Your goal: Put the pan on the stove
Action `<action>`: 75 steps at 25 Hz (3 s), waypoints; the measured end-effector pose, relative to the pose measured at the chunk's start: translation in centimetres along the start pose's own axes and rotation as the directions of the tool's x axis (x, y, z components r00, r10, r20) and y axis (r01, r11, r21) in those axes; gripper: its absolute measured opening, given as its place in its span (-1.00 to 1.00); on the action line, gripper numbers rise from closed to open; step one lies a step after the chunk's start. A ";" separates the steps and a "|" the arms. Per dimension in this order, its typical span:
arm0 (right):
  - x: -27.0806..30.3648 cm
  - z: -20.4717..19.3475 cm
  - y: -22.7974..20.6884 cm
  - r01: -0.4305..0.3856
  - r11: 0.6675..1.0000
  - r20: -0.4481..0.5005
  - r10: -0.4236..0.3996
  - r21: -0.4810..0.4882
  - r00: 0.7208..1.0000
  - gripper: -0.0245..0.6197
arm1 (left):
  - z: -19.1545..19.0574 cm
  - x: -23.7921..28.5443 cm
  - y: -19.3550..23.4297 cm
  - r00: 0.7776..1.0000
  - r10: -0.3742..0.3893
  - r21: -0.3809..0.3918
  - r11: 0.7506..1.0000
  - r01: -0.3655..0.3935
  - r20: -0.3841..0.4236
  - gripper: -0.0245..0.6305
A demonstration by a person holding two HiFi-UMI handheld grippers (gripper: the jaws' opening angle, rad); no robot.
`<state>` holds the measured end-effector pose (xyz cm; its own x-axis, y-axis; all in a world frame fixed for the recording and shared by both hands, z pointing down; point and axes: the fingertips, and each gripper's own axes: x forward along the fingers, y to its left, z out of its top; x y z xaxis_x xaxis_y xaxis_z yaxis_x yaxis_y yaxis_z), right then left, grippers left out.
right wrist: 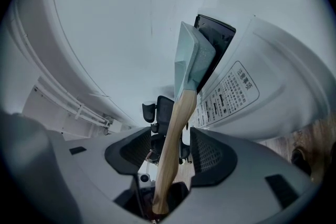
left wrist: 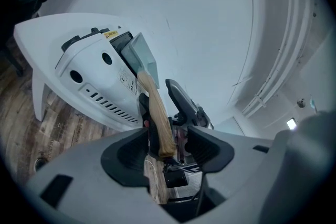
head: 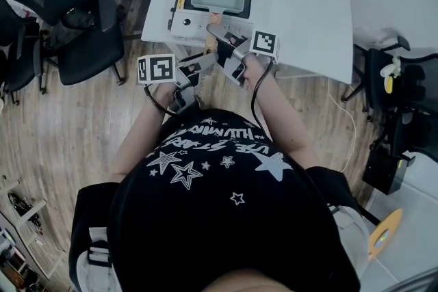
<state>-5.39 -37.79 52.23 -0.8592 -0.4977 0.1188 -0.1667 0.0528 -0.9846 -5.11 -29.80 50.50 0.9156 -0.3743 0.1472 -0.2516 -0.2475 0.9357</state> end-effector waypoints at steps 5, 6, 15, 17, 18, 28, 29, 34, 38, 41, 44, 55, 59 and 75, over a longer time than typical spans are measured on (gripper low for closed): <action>-0.4 -0.6 0.7 -0.001 0.999 -0.024 0.000 -0.034 1.000 -0.23 | -0.7 -0.1 -0.1 1.000 0.023 -0.005 1.000 -0.023 0.011 -0.16; -0.5 -0.7 0.7 -0.004 0.999 -0.028 0.003 -0.035 1.000 -0.23 | -0.9 -0.2 0.0 0.999 0.032 -0.003 0.999 -0.032 0.014 -0.15; -5.8 -2.9 1.9 -0.046 0.998 -0.068 0.042 -0.045 0.997 -0.23 | -5.7 0.2 -2.0 0.993 0.093 0.002 0.996 -0.093 0.078 -0.12; -6.3 -3.3 1.6 -0.050 0.998 -0.081 0.047 -0.041 0.996 -0.23 | -6.4 0.2 -1.7 0.990 0.109 -0.009 0.994 -0.108 0.090 -0.12; -6.3 -3.4 1.3 -0.050 0.998 -0.087 0.046 -0.036 0.995 -0.23 | -6.5 0.2 -1.4 0.989 0.116 -0.016 0.993 -0.115 0.094 -0.13; -7.6 -3.7 1.6 -0.030 0.989 -0.120 0.013 -0.142 0.993 -0.23 | -6.6 0.3 -1.6 0.977 0.152 -0.005 0.988 -0.153 0.150 -0.13; -7.9 -3.5 1.8 -0.023 0.986 -0.119 0.003 -0.167 0.993 -0.23 | -6.4 0.4 -1.8 0.975 0.156 0.001 0.987 -0.158 0.159 -0.13; -12.6 -1.4 2.7 -0.009 0.963 -0.074 -0.012 -0.271 0.997 -0.27 | -7.0 2.5 -4.2 0.958 0.176 0.052 0.980 -0.193 0.227 -0.13; -15.6 0.4 3.0 0.025 0.936 -0.022 -0.035 -0.350 0.999 -0.42 | -7.1 3.1 -5.3 0.933 0.200 0.062 0.972 -0.228 0.300 -0.13; -16.2 0.9 3.1 0.045 0.921 0.006 -0.046 -0.387 0.999 -0.61 | -6.9 2.4 -5.3 0.916 0.225 0.063 0.964 -0.259 0.331 -0.17; -17.6 1.2 2.7 0.081 0.897 0.037 -0.072 -0.435 0.997 -0.72 | -7.0 2.9 -5.3 0.909 0.247 0.076 0.955 -0.288 0.337 -0.26; -20.7 0.5 1.5 0.211 0.833 0.181 -0.135 -0.511 0.974 -0.89 | -8.4 3.0 -5.8 0.910 0.253 0.197 0.924 -0.328 0.330 -0.86; -21.4 -1.5 1.9 0.248 0.821 0.215 -0.156 -0.514 0.964 -0.89 | -9.9 1.3 -6.2 0.921 0.250 0.226 0.919 -0.323 0.299 -0.88; -25.1 -11.1 3.4 0.333 0.821 0.308 -0.203 -0.463 0.929 -0.90 | -17.2 -3.8 -8.8 0.958 0.195 0.336 0.906 -0.257 0.209 -0.90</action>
<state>10.20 -15.50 47.37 -0.6156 -0.7400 0.2709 -0.6470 0.2783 -0.7099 -0.98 -10.83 47.17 0.7630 -0.5935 0.2562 -0.5688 -0.4280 0.7023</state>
